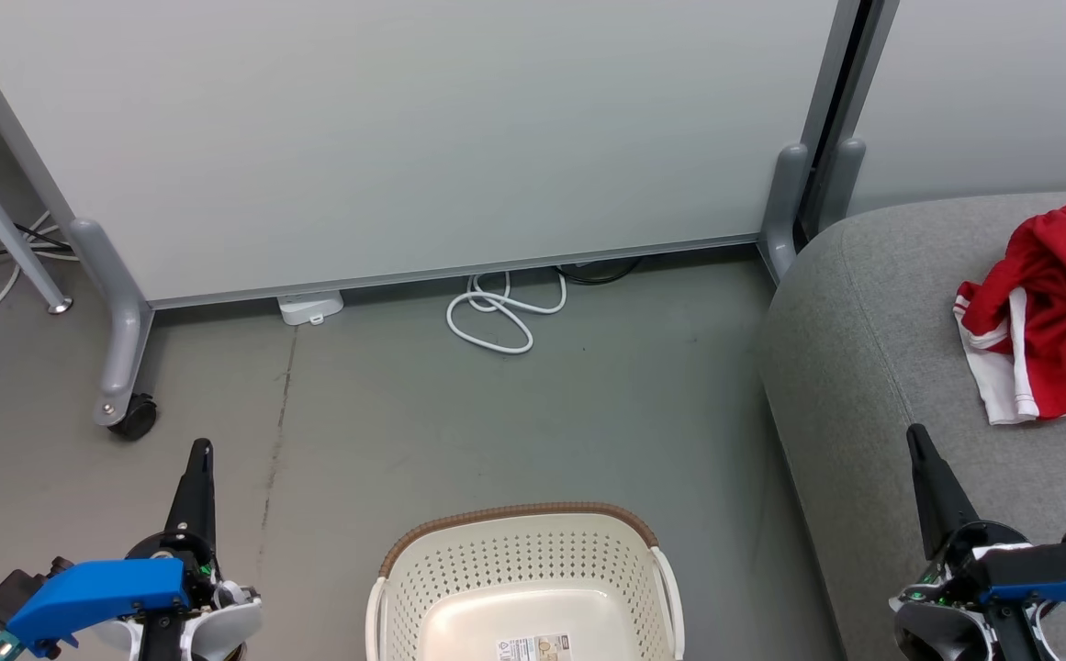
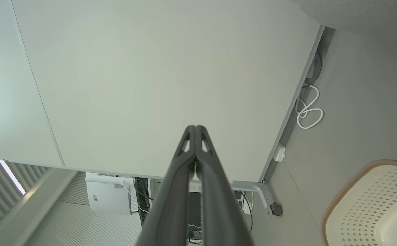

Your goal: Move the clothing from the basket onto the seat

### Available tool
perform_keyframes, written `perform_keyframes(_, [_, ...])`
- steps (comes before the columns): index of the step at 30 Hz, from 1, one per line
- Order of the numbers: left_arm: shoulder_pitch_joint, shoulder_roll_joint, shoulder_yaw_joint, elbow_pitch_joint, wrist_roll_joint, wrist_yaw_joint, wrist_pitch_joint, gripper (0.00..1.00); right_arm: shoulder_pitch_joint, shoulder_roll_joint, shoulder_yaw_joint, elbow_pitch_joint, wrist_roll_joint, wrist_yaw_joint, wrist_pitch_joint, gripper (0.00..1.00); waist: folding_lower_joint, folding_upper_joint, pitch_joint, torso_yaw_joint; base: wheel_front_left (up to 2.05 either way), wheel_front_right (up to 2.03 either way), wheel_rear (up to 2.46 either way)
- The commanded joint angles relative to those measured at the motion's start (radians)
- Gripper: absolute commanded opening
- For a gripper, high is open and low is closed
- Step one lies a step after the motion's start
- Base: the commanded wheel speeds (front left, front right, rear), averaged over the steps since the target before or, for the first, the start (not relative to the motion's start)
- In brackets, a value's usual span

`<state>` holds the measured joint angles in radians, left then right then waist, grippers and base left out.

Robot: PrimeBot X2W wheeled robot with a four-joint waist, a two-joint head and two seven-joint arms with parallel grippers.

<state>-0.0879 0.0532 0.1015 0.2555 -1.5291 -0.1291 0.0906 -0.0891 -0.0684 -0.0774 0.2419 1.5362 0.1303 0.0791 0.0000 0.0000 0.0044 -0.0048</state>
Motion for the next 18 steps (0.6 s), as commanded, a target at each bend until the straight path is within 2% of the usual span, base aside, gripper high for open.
perform_keyframes(1, [-0.018,0.000,0.006,-0.008,-0.017,-0.003,0.006,0.00,-0.016,-0.001,-0.004,0.000,0.019,0.001,0.005,0.00,0.0000,0.0000,0.000,0.000,0.00,0.00,0.00])
perform_keyframes(13, [-0.028,-0.003,0.015,-0.013,-0.086,-0.003,0.026,0.00,-0.023,0.001,-0.015,0.003,0.099,0.001,0.018,0.00,0.0000,0.0000,-0.001,0.005,0.00,0.00,0.00])
perform_keyframes(18, [-0.027,-0.003,0.015,-0.013,-0.084,-0.003,0.028,0.00,-0.023,0.003,-0.016,0.003,0.096,0.001,0.019,0.00,0.0000,0.0000,-0.001,0.005,0.00,0.00,0.00])
